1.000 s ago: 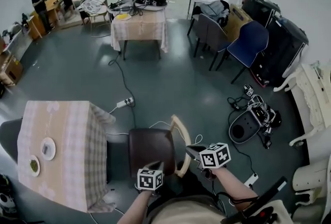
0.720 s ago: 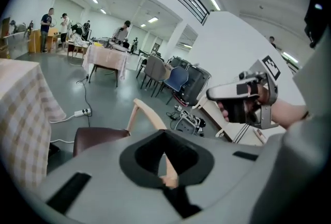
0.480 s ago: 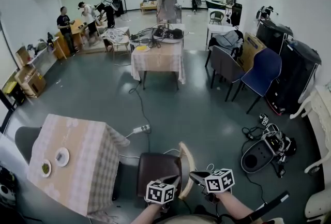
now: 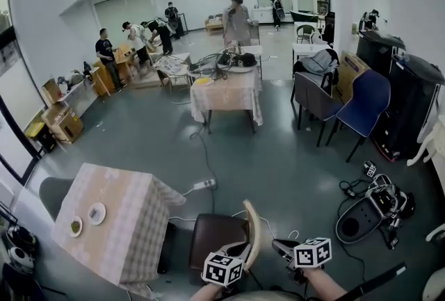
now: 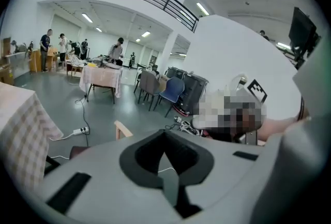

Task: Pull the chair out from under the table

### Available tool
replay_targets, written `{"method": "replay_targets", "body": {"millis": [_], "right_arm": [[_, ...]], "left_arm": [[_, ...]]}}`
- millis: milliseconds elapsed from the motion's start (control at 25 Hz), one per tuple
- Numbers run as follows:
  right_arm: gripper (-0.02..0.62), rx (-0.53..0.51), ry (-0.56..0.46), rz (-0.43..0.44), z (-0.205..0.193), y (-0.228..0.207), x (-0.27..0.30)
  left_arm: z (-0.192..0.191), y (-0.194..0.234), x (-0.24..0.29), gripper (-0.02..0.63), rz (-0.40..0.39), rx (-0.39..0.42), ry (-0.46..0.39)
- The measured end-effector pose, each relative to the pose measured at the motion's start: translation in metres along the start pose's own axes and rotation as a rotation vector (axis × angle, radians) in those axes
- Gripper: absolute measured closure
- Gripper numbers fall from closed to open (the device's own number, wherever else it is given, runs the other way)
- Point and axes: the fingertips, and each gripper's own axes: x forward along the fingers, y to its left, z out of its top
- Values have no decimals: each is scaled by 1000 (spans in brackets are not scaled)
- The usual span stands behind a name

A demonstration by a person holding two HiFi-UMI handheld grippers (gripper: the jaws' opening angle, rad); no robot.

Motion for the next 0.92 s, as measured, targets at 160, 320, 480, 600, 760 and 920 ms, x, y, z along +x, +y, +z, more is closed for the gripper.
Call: {"method": "replay_targets", "body": {"millis": [160, 320, 480, 600, 760, 920], "right_arm": [[586, -10, -6, 41, 1, -1, -13], [586, -99, 30, 110, 4, 12, -16], [586, -121, 88, 164, -8, 14, -18], [586, -127, 121, 211, -14, 18, -18], [586, -170, 128, 263, -8, 37, 5], [586, -191, 133, 291, -7, 58, 31]], "left_arm": [[5, -2, 0, 600, 63, -8, -20], [9, -4, -8, 600, 112, -45, -48], [-1, -11, -22, 600, 164, -98, -82], [-13, -16, -33, 600, 212, -128, -100], [-15, 0, -49, 600, 258, -129, -107], [-18, 25, -64, 600, 268, -137, -112]]}}
